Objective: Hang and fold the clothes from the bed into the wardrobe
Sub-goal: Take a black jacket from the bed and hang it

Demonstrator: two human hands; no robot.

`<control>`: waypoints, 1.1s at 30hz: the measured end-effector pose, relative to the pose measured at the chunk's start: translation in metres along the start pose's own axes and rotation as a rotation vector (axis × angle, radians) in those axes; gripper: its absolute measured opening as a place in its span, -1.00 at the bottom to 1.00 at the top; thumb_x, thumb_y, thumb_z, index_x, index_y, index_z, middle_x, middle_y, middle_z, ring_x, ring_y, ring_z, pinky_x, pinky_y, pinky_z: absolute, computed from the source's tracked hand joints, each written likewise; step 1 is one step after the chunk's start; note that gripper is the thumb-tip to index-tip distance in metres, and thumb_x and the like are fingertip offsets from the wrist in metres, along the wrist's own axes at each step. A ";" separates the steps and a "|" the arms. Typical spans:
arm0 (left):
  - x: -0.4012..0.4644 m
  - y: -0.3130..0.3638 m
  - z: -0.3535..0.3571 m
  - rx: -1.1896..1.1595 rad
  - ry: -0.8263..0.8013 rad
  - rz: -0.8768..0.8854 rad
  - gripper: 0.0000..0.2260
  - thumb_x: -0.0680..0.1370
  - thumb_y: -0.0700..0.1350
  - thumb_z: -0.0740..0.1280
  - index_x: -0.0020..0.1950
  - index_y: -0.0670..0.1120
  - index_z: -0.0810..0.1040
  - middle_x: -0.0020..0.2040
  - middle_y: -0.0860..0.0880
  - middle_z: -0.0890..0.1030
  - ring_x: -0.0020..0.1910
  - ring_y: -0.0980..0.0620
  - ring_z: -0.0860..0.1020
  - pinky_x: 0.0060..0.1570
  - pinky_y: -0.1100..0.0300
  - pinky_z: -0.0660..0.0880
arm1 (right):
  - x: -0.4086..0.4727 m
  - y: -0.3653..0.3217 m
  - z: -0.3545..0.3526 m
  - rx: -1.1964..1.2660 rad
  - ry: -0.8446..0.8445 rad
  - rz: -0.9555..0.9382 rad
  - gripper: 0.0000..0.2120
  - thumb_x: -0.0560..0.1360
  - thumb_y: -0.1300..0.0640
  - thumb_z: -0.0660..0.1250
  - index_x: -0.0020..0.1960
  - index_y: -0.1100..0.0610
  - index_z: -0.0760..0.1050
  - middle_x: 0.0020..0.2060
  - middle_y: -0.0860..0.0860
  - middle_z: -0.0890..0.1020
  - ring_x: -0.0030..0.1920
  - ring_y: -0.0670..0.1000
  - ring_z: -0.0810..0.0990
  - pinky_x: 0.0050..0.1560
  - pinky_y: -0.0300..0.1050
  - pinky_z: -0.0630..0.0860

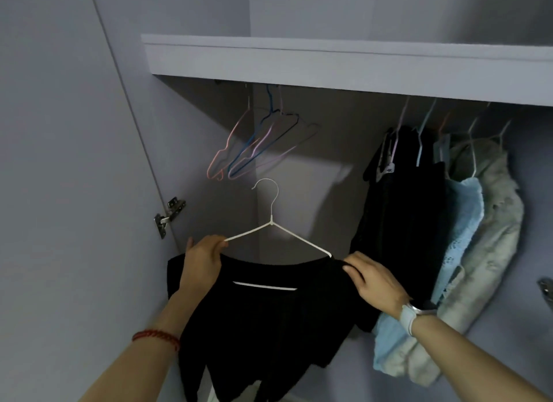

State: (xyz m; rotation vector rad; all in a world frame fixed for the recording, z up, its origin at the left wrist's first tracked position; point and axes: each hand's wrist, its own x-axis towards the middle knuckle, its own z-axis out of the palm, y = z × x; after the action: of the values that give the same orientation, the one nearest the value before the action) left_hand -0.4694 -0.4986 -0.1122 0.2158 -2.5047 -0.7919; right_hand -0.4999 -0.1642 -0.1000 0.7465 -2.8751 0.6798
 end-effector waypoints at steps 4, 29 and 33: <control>0.028 0.018 0.008 0.070 -0.162 -0.078 -0.82 0.57 -0.23 0.25 0.07 -0.18 0.62 0.08 -0.17 0.61 0.10 -0.21 0.55 0.27 -0.18 0.31 | -0.013 -0.008 -0.005 0.008 0.124 0.067 -0.83 0.58 0.18 0.16 0.00 0.24 0.49 -0.13 0.09 0.59 -0.17 0.16 0.61 -0.15 0.02 0.51; 0.125 0.177 -0.054 0.275 0.251 0.717 -0.26 0.42 -0.20 0.31 0.54 -0.08 0.06 0.54 -0.21 0.01 0.50 -0.26 0.01 0.39 -0.23 0.02 | 0.076 -0.110 -0.075 0.154 0.746 0.772 -0.75 0.61 0.24 0.04 0.17 0.33 0.39 0.15 0.27 0.51 0.13 0.30 0.51 0.02 0.03 0.43; 0.143 0.191 -0.041 0.384 0.220 0.698 -0.21 0.50 -0.06 0.26 0.54 0.00 -0.22 0.53 -0.15 -0.24 0.50 -0.23 -0.24 0.42 -0.18 -0.19 | 0.101 -0.084 -0.074 0.176 0.741 0.784 -0.72 0.61 0.27 0.03 0.26 0.36 0.35 0.18 0.28 0.49 0.14 0.30 0.50 0.03 0.06 0.44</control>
State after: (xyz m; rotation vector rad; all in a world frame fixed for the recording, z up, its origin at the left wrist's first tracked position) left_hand -0.5719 -0.4040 0.0859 -0.4073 -2.2568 -0.0036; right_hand -0.5493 -0.2412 0.0194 -0.5842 -2.3217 1.0058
